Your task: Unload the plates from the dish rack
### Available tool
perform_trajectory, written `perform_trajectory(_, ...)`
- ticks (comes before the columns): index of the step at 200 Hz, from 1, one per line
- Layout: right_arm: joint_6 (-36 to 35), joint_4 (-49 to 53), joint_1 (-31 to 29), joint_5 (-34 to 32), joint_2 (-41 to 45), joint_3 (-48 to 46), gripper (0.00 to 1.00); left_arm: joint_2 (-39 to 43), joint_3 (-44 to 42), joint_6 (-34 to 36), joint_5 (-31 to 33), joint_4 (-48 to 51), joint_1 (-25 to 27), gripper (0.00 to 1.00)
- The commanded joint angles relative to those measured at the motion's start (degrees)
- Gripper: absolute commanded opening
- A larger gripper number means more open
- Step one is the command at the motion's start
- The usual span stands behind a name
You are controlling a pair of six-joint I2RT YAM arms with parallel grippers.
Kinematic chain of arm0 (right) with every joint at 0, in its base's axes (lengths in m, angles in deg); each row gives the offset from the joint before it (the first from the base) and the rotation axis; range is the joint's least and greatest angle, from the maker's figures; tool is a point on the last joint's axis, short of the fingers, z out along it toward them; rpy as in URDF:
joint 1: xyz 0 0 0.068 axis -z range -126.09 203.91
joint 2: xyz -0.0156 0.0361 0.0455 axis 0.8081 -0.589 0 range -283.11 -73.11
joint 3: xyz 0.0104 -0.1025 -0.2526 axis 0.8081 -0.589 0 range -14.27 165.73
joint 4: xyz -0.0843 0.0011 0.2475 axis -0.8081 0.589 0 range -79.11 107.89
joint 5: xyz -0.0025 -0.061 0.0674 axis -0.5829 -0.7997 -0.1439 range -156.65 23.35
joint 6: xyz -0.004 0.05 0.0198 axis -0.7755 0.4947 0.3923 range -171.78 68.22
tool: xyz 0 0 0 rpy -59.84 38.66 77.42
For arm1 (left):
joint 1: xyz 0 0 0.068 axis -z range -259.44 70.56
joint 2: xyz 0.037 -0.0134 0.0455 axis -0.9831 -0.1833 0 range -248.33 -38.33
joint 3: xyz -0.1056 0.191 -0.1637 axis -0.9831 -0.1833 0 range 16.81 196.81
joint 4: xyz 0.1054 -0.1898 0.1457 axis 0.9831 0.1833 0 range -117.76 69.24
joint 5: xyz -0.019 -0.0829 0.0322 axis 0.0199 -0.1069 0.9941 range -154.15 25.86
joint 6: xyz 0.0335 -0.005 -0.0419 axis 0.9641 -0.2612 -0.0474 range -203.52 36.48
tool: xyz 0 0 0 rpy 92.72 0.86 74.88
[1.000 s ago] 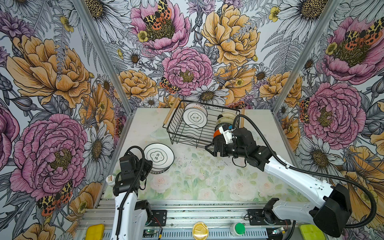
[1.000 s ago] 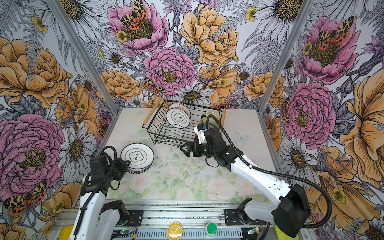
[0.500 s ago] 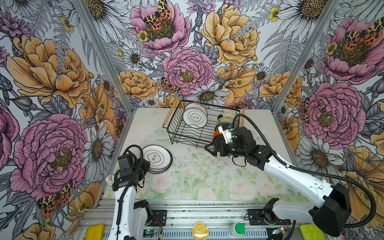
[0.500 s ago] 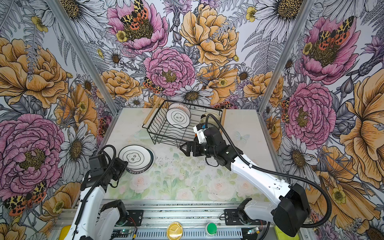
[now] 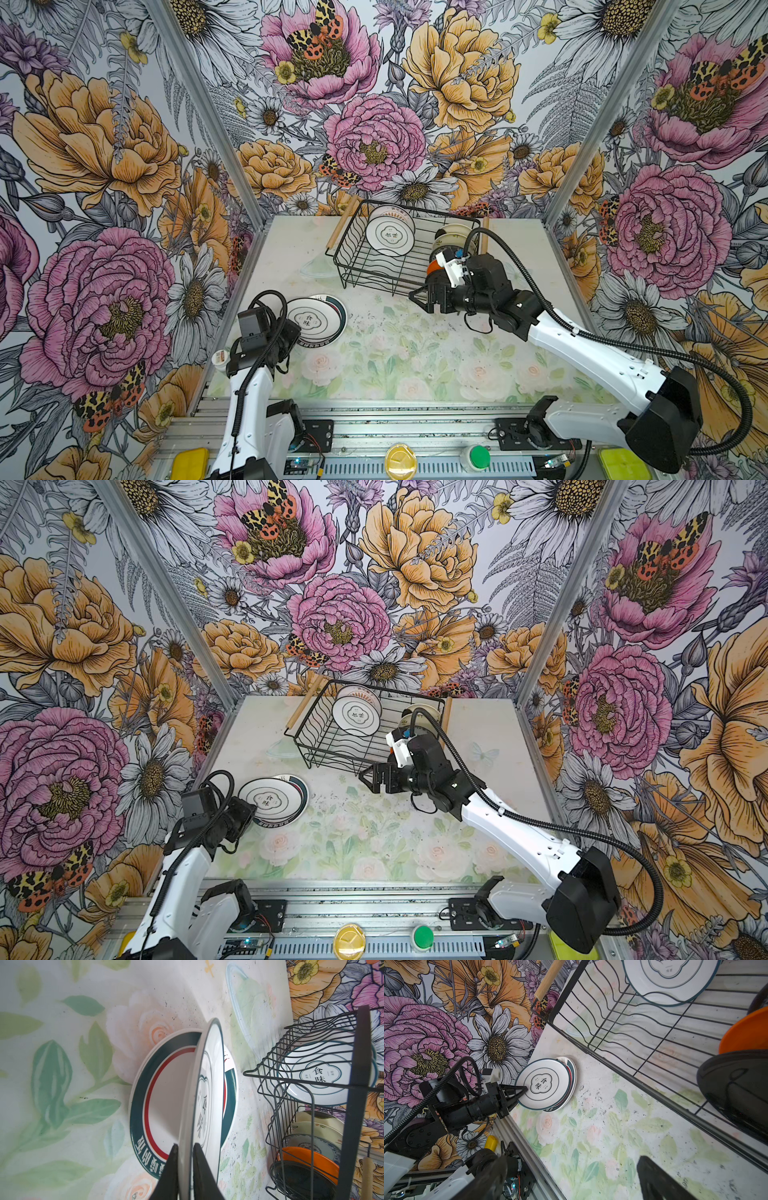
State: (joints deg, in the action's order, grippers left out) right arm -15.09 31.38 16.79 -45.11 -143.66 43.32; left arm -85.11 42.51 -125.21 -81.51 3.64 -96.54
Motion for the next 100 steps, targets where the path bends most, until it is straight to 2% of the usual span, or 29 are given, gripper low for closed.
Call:
perform_trajectory(1, -1.00, -0.14, 0.39, 0.79, 0.03, 1.22, 0.99, -1.13, -0.62, 0.63, 1.13, -2.13, 0.18, 0.21)
perform_trajectory(13, -1.27, -0.16, 0.39, 1.02, -0.03, 1.22, 0.99, -1.79, -0.86, 0.31, 1.14, -2.14, 0.22, 0.22)
perform_trajectory(29, -1.57, -0.17, 0.39, 1.56, -0.05, 1.21, 0.99, -1.67, -1.20, 0.04, 1.68, -1.93, 0.20, 0.36)
perform_trajectory(61, -1.86, -0.19, 0.39, 1.70, -0.19, 1.19, 0.99, -1.25, -1.00, -0.13, 3.62, -0.16, 0.43, 0.52)
perform_trajectory(100, -1.96, -0.26, 0.47, 1.69, -0.20, 1.05, 0.99, -3.50, -0.54, -0.51, 4.55, 0.33, 1.10, 0.59)
